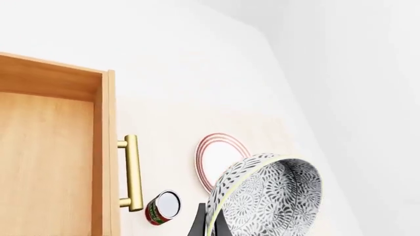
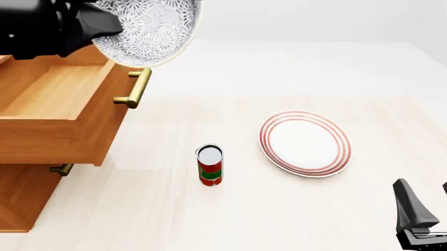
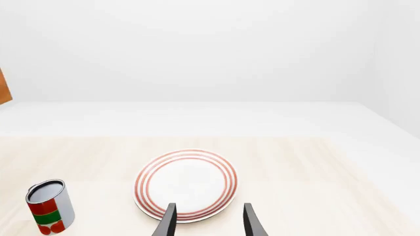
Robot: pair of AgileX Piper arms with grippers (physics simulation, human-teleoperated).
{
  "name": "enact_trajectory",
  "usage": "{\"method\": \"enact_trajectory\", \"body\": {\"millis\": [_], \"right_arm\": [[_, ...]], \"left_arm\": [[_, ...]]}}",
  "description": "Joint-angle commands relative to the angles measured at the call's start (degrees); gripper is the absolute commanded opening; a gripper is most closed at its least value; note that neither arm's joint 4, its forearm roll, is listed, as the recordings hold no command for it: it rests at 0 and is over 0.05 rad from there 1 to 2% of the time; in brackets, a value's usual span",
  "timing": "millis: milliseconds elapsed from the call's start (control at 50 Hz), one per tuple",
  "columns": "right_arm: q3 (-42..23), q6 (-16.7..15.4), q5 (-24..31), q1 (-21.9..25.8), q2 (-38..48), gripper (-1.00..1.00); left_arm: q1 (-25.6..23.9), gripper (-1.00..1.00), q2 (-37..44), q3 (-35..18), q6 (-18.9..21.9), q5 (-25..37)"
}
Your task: Put the bowl in the top drawer of the cabinet.
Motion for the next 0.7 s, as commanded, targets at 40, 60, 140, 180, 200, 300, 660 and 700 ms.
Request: {"method": "enact_trajectory", "body": {"millis": [40,60,140,180,200,300,660,700], "right_arm": [[0.0,0.0,0.0,0.0,0.0,1.0],[0.0,0.0,0.0,0.0,0.0,1.0],[0.0,0.0,0.0,0.0,0.0,1.0],[0.0,0.0,0.0,0.0,0.0,1.0],[0.0,0.0,0.0,0.0,0.0,1.0],[0.0,0.0,0.0,0.0,0.0,1.0],[0.0,0.0,0.0,0.0,0.0,1.0],[0.0,0.0,0.0,0.0,0.0,1.0]], "left_arm": [[2.9,-1.0,-0.4,-1.5,1.2,1.2],[3.2,-1.0,-0.4,-1.6,1.2,1.3],[4.2,-1.0,-0.4,-1.9,1.3,1.4],[4.6,-1.0,-0.3,-2.0,1.4,1.5],[4.8,-1.0,-0.3,-2.1,1.5,1.4],[6.1,-1.0,-0.2,-2.7,1.8,1.8],[12.0,-1.0,-1.0,-3.1,2.0,2.3],[12.6,-1.0,-1.2,-2.8,1.8,2.1]]}}
